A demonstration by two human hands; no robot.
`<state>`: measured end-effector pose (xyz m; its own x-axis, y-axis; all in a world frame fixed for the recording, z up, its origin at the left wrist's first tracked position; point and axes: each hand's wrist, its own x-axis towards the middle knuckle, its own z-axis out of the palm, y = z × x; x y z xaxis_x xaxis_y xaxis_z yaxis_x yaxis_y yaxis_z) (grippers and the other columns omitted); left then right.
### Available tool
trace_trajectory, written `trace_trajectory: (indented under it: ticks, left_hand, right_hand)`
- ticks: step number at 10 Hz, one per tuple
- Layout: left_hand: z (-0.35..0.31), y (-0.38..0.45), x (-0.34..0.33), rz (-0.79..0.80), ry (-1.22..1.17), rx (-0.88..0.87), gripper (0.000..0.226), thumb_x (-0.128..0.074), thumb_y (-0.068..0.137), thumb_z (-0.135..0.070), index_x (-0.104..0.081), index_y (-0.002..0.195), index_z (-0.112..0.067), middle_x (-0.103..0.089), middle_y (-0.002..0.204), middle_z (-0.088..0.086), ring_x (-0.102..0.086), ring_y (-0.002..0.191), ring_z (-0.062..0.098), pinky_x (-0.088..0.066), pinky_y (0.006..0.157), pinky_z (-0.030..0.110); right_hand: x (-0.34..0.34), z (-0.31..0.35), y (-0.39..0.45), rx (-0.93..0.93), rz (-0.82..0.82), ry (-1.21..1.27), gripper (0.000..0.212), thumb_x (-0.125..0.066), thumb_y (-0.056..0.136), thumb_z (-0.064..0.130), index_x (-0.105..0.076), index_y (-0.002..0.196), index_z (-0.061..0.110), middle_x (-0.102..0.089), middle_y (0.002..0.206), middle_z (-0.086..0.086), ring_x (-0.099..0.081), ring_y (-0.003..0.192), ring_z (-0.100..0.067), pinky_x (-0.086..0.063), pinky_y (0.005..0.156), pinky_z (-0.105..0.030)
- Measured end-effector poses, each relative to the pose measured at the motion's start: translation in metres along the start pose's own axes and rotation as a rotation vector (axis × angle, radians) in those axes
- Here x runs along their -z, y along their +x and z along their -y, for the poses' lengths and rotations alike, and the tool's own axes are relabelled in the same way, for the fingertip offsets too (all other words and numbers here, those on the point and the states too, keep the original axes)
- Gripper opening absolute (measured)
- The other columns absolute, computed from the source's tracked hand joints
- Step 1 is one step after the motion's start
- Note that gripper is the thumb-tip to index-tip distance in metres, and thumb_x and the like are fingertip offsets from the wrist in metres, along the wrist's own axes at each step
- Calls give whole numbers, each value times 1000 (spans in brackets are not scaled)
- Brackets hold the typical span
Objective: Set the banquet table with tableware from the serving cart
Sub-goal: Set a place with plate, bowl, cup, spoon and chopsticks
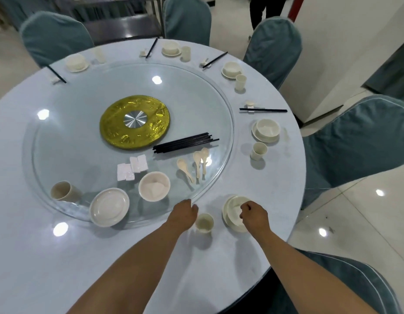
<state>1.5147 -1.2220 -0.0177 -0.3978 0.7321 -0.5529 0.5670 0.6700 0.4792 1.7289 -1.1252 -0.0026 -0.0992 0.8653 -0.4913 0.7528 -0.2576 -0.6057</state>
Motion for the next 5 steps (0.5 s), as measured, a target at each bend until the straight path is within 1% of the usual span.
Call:
trace_trajectory:
  ticks: [1, 2, 3, 4, 5]
  left_hand:
    - [20, 6, 9, -17, -167, 91, 38, -30, 103, -16, -50, 130, 3, -47, 140, 19, -43, 129, 31, -32, 107, 34]
    - [37, 7, 14, 31, -83, 96, 42, -30, 103, -11, -43, 142, 1, -30, 154, 20, -30, 143, 31, -23, 117, 36]
    - [46, 6, 17, 50, 133, -5, 46, -28, 106, -14, -30, 148, 5, -19, 160, 20, -21, 148, 29, -13, 120, 34]
    - [43, 3, 20, 128, 92, 66, 51, -36, 102, -14, -27, 152, -3, -20, 161, 15, -25, 147, 27, -21, 119, 35]
    - [46, 5, 32, 97, -138, 16, 56, -65, 86, -46, -66, 125, -6, -57, 139, 8, -54, 128, 13, -40, 106, 21]
  right_hand:
    - [-6, 12, 3, 40, -7, -38, 29, -41, 94, 15, -58, 86, -8, -67, 87, -21, -52, 69, -20, -41, 63, -30]
    - [-15, 24, 5, 75, 4, -79, 29, -41, 94, 14, -58, 85, -8, -67, 85, -20, -57, 73, -26, -45, 68, -33]
    - [-26, 40, 5, 111, 25, -101, 29, -43, 95, 14, -60, 88, -8, -68, 86, -20, -63, 87, -33, -49, 77, -36]
    - [-31, 52, 4, 130, 50, -98, 27, -44, 95, 13, -61, 90, -7, -68, 87, -19, -63, 91, -34, -50, 80, -37]
    - [-39, 67, 4, 158, 109, -122, 27, -45, 95, 14, -62, 95, -8, -68, 91, -22, -63, 94, -37, -52, 83, -41]
